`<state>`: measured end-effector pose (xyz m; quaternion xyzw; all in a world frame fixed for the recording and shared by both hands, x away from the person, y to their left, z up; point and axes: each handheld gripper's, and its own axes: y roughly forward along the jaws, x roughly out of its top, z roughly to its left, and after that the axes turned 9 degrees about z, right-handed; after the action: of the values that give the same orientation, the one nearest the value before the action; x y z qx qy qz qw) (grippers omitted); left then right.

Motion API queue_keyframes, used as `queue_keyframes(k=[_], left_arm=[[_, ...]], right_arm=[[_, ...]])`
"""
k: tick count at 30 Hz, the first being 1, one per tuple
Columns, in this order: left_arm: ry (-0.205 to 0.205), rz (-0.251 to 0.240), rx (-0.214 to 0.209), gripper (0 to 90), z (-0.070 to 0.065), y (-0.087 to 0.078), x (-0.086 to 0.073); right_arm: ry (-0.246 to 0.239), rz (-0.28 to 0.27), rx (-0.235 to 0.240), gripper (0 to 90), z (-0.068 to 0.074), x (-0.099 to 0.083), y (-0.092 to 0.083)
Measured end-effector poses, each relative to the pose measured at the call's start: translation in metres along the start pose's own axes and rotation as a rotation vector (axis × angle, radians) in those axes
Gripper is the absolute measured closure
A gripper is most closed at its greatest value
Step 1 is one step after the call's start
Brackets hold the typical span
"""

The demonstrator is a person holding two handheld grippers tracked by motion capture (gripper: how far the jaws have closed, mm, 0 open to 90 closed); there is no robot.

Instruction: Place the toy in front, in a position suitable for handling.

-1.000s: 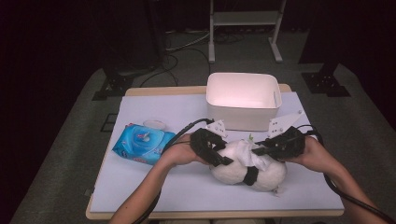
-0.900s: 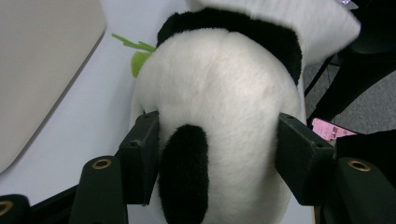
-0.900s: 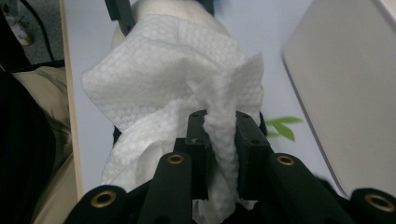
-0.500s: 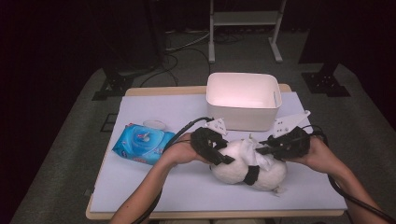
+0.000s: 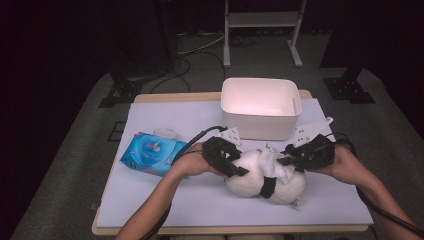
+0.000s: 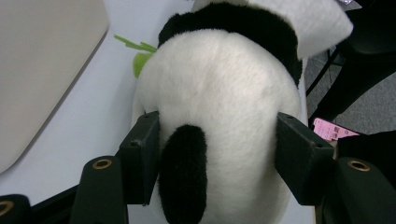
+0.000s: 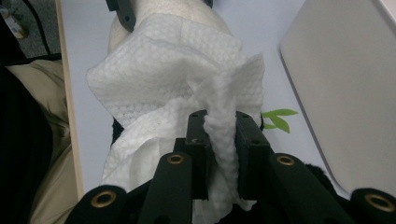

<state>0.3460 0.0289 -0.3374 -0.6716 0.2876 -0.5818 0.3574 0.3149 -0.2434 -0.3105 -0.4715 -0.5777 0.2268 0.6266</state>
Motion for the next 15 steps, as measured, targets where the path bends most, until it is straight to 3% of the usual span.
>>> queue_keyframes(k=[7,10,15], left_arm=[[0.014,0.01,0.009,37.6,-0.001,-0.001,0.007],[0.017,-0.009,0.0,37.6,-0.003,-0.001,0.012],[0.028,0.018,0.009,37.7,-0.003,-0.002,0.013]], right_arm=[[-0.003,-0.017,0.014,77.0,0.001,0.004,0.005],[-0.02,-0.029,0.029,77.0,0.002,0.014,0.012],[-0.044,-0.022,0.033,77.1,0.004,0.024,0.016]])
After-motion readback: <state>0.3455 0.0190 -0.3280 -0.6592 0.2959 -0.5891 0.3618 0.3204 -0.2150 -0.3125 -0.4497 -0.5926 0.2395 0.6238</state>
